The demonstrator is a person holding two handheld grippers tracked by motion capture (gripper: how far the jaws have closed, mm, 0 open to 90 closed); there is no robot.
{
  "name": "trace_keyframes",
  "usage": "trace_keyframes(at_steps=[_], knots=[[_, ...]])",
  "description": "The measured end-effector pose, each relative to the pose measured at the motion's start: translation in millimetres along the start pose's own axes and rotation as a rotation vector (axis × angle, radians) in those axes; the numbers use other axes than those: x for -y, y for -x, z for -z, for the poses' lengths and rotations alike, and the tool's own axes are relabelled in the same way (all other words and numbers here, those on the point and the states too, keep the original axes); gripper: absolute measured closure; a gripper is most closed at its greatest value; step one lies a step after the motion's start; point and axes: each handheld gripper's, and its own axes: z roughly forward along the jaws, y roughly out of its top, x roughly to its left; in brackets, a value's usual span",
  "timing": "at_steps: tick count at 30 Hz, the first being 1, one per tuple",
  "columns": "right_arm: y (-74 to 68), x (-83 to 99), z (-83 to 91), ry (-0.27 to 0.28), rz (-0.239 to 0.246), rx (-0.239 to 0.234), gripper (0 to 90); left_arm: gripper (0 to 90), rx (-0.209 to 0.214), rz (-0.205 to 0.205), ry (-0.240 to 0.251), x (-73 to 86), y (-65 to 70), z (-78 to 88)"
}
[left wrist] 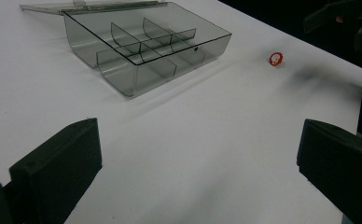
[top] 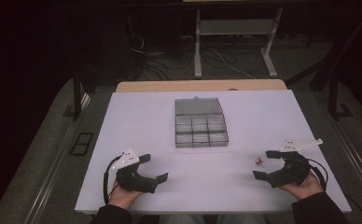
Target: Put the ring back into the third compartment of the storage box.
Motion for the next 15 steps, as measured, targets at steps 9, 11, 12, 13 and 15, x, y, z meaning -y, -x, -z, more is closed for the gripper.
trace_keyframes(at_steps=[9, 11, 12, 13, 15], knots=[[9.7, -6.3, 3.9, -0.023, 0.004, 0.012, 0.0, 0.0, 0.002, 0.0, 0.0, 0.1, 0.3, -0.6], [12.2, -7.6, 3.9, -0.031, 0.004, 0.016, 0.0, 0.0, 0.003, -0.002, -0.002, 0.0, 0.3, -0.7], [13.2, -8.1, 3.9, -0.034, 0.002, 0.016, 0.0, 0.0, 0.003, -0.003, -0.003, 0.0, 0.3, -0.8], [14.7, -8.5, 3.9, -0.039, 0.004, 0.014, 0.0, 0.0, 0.003, -0.003, -0.003, 0.0, 0.3, -0.8], [16.8, -9.1, 3.7, -0.042, 0.001, 0.015, 0.0, 0.0, 0.004, -0.003, -0.004, 0.0, 0.2, -0.9]])
